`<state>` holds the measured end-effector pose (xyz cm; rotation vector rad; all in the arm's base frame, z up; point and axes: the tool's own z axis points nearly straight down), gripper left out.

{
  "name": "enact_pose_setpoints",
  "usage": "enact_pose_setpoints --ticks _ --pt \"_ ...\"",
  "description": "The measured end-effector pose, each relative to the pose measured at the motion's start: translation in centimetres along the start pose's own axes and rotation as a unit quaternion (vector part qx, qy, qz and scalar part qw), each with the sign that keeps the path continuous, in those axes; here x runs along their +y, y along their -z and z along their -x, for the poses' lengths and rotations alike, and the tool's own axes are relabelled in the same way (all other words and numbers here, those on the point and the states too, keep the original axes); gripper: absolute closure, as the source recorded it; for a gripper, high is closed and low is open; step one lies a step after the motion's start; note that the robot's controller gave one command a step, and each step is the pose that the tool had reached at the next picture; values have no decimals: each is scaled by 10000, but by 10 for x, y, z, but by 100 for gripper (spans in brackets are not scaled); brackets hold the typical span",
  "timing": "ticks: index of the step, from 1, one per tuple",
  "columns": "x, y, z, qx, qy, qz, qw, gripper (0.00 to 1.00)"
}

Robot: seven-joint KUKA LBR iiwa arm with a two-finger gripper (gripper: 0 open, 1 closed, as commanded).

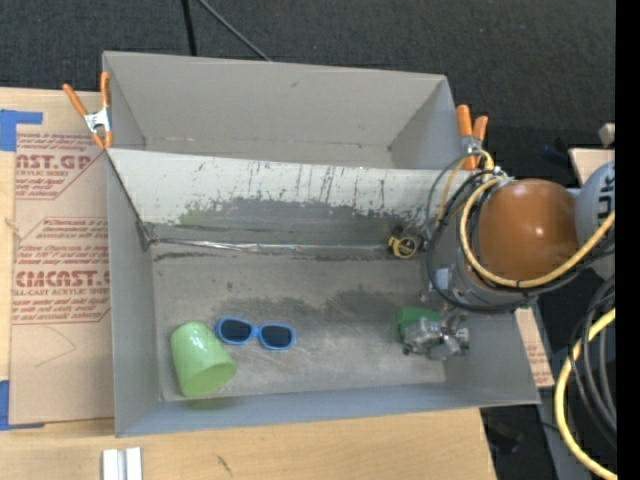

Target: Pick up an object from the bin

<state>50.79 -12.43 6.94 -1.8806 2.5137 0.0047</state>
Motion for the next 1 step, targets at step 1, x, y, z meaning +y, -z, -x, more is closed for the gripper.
enact_pose_setpoints --ticks 1 --pt "4 80 -6 11 735 -28 9973 100"
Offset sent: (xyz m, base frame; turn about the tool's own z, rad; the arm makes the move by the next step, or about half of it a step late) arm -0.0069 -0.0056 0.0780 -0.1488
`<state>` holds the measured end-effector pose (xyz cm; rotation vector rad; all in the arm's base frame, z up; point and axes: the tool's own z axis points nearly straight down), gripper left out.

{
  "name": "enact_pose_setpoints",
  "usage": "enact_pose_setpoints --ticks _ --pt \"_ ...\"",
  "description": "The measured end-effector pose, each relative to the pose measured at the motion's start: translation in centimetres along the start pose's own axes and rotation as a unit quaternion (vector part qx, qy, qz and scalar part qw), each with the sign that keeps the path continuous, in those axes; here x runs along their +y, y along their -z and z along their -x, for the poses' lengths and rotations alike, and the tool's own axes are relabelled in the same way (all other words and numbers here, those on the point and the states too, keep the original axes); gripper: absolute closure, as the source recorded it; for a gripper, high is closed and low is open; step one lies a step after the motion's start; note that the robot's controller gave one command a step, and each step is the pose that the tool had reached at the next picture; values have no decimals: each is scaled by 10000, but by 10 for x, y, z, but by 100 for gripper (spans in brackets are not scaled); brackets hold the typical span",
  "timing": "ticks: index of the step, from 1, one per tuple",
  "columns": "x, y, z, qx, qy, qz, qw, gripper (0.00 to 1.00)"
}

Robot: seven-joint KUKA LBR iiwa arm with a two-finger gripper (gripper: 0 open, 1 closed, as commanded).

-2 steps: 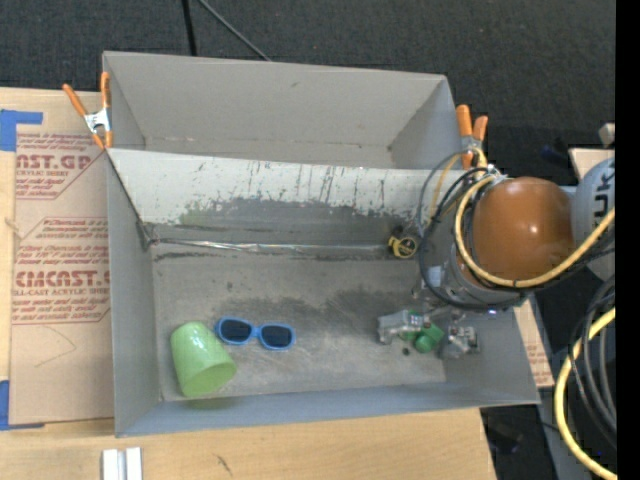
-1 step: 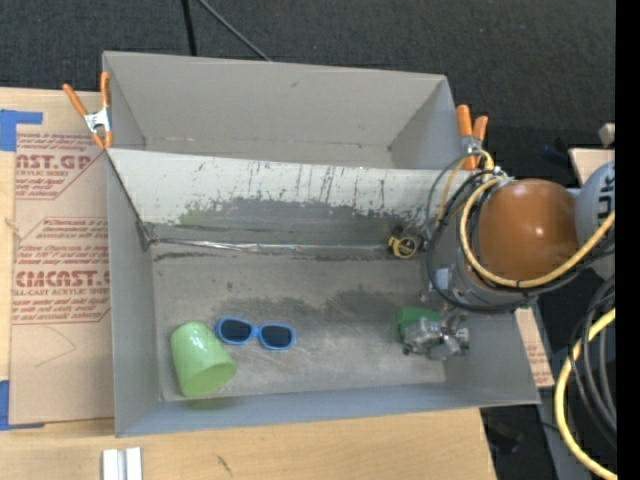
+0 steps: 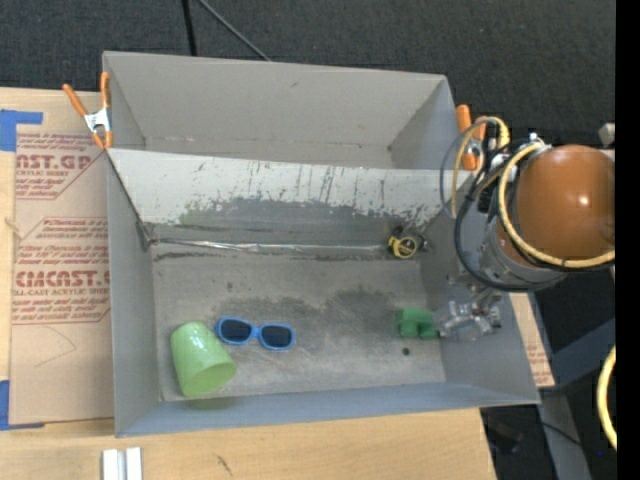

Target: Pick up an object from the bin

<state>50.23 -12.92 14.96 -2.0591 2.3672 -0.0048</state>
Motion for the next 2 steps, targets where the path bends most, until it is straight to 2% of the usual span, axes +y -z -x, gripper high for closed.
enact_pose_setpoints --ticks 1,2 --pt "1 -3 1 -14 0 27 10000 0" --pt "-46 -46 46 -21 1483 30 9889 0"
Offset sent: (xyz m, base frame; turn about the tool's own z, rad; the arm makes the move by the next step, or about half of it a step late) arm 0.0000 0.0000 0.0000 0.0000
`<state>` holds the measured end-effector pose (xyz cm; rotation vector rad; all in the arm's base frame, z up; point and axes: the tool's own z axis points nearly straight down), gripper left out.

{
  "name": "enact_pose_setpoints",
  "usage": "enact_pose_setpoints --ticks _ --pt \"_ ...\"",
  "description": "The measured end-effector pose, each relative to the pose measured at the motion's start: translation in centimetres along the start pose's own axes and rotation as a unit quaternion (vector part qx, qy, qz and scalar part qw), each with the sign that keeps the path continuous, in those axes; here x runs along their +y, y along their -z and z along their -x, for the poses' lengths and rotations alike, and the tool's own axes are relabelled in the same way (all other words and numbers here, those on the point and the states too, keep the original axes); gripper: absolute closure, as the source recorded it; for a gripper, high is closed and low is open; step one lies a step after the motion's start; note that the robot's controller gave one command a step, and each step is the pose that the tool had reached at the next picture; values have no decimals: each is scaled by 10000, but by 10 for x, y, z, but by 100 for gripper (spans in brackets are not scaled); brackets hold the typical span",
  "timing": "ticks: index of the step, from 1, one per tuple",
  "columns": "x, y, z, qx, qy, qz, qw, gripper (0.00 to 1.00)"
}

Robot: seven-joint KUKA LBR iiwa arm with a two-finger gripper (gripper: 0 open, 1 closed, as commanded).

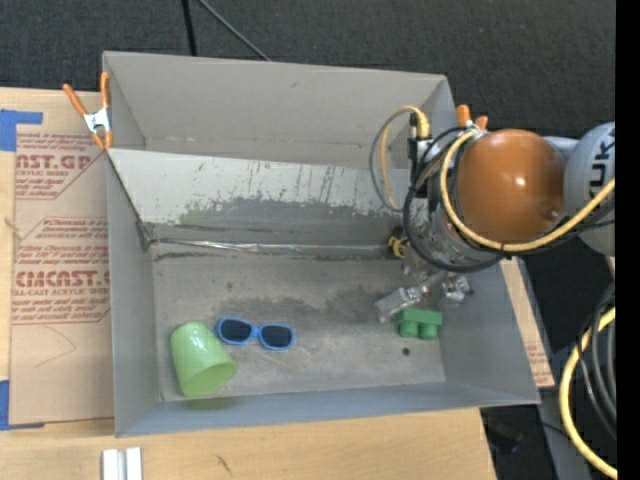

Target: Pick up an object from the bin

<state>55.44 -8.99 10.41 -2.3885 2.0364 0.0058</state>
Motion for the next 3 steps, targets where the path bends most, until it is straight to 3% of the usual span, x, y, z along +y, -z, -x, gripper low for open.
enact_pose_setpoints --ticks 1,2,3 --pt "11 -23 -13 -33 244 -31 9997 0" --pt "13 -25 -16 -22 221 -16 9998 100" --pt "8 85 43 15 177 -38 9998 100"
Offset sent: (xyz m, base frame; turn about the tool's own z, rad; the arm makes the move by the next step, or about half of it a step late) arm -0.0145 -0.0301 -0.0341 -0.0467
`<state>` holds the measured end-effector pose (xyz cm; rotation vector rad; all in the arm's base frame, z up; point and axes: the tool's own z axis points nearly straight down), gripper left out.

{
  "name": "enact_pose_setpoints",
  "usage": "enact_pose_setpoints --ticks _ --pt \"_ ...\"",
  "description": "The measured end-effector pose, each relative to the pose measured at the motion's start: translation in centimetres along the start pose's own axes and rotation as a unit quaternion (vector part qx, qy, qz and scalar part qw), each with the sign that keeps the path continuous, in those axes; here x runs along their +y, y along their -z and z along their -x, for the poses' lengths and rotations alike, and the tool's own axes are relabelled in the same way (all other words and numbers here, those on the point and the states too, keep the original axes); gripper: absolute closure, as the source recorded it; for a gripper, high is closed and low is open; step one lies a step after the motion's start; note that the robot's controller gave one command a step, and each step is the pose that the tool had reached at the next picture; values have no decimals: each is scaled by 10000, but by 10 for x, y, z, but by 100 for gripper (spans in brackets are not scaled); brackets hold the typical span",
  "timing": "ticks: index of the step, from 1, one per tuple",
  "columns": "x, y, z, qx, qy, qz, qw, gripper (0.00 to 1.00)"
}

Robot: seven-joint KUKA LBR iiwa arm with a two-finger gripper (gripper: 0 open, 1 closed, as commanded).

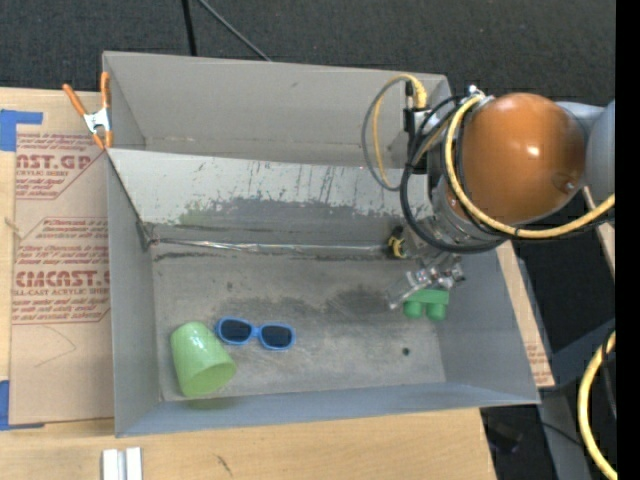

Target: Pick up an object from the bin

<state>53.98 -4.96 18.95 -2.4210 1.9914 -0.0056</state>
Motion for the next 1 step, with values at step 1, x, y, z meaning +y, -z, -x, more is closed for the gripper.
enact_pose_setpoints --ticks 1 --pt "-16 45 -12 5 27 9 10000 100"
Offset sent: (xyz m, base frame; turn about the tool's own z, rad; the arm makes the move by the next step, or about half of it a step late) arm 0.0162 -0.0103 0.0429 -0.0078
